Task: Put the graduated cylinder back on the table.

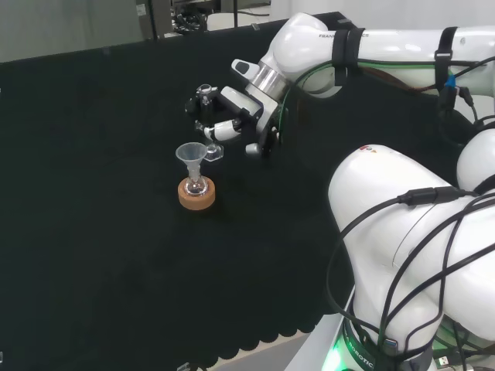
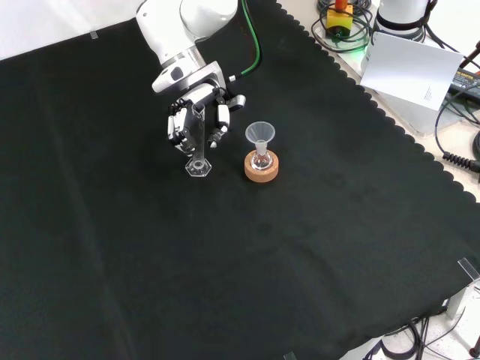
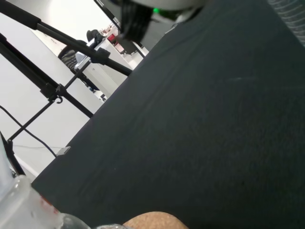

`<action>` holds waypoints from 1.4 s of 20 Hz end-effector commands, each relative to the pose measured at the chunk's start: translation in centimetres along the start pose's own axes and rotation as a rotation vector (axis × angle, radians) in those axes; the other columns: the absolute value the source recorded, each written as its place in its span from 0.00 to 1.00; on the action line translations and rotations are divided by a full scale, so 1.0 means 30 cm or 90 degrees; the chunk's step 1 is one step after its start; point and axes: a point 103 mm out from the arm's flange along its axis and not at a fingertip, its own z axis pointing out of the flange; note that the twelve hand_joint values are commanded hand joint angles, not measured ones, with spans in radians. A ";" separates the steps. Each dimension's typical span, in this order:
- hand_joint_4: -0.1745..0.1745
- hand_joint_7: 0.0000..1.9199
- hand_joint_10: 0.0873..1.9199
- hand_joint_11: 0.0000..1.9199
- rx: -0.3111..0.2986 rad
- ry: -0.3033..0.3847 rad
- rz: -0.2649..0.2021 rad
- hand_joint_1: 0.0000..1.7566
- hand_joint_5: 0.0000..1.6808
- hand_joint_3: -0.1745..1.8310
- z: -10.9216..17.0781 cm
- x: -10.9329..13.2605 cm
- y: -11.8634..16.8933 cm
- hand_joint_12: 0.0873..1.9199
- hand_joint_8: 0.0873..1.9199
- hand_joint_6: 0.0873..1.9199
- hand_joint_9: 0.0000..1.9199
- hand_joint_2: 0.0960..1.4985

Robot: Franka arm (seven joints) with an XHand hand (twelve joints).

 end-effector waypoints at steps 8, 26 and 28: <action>0.31 0.23 0.22 0.23 -0.002 -0.013 0.013 0.49 0.22 0.36 -0.055 0.021 -0.004 0.67 0.34 0.27 0.37 0.39; 0.32 0.06 0.37 0.05 -0.037 -0.142 0.086 0.42 0.18 0.28 -0.405 0.212 -0.157 0.75 0.35 0.04 0.15 0.41; 0.32 0.06 0.36 0.05 -0.050 -0.159 0.096 0.41 0.18 0.28 -0.446 0.259 -0.184 0.75 0.35 0.03 0.15 0.41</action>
